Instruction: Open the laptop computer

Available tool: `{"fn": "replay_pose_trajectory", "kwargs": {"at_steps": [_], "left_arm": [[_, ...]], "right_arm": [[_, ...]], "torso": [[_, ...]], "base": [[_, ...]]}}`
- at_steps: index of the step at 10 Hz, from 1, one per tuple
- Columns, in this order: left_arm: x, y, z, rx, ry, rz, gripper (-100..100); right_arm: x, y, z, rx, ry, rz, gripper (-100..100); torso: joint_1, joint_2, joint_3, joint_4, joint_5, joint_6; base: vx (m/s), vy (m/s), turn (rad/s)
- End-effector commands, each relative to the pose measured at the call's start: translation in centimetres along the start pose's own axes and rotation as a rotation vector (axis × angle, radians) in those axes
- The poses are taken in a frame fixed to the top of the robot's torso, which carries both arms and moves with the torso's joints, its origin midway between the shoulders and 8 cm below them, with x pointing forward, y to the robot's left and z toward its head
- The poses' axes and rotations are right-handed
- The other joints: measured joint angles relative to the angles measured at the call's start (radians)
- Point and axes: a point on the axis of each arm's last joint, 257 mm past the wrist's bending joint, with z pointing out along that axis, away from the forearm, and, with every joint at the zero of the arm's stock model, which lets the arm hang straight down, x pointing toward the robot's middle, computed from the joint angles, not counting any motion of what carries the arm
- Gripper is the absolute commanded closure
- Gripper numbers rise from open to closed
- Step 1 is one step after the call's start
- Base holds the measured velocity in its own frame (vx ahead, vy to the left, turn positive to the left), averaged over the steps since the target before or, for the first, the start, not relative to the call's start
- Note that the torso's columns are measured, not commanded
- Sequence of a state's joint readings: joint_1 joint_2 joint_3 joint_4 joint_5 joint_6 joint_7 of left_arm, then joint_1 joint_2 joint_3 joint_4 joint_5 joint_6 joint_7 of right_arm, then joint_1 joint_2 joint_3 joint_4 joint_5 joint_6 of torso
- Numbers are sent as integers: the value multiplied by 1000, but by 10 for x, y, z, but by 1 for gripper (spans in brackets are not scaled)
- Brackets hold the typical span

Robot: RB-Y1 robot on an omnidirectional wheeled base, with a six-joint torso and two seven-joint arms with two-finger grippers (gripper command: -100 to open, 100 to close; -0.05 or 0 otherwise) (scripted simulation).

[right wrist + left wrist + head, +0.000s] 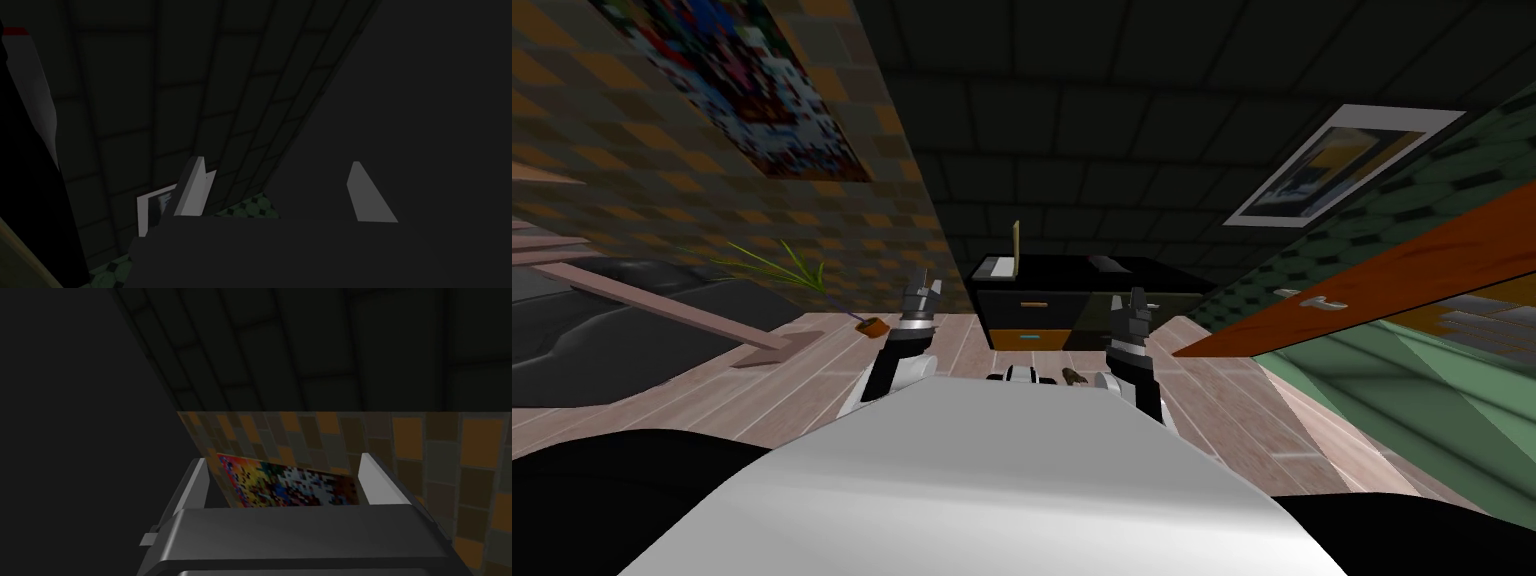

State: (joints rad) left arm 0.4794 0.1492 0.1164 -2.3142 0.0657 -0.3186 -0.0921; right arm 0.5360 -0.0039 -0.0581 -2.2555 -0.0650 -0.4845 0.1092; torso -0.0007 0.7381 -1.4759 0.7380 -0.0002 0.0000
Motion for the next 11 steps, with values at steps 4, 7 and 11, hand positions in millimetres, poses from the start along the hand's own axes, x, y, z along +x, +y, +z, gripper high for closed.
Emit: {"fn": "replay_pose_trajectory", "kwargs": {"at_steps": [4,7,11], "left_arm": [[-16,16,4,-104,54,61,-100],[-24,24,5,-157,77,92,-100],[-38,37,7,-244,106,142,-100]], "right_arm": [[0,0,0,0,0,0,0],[0,0,0,0,0,0,0],[0,0,0,0,0,0,0]], "torso": [[0,0,0,0,0,0],[1,0,0,0,0,0],[1,0,0,0,0,0]], "base": [[50,-90,-42],[43,-67,-36],[49,-71,-36]]}}
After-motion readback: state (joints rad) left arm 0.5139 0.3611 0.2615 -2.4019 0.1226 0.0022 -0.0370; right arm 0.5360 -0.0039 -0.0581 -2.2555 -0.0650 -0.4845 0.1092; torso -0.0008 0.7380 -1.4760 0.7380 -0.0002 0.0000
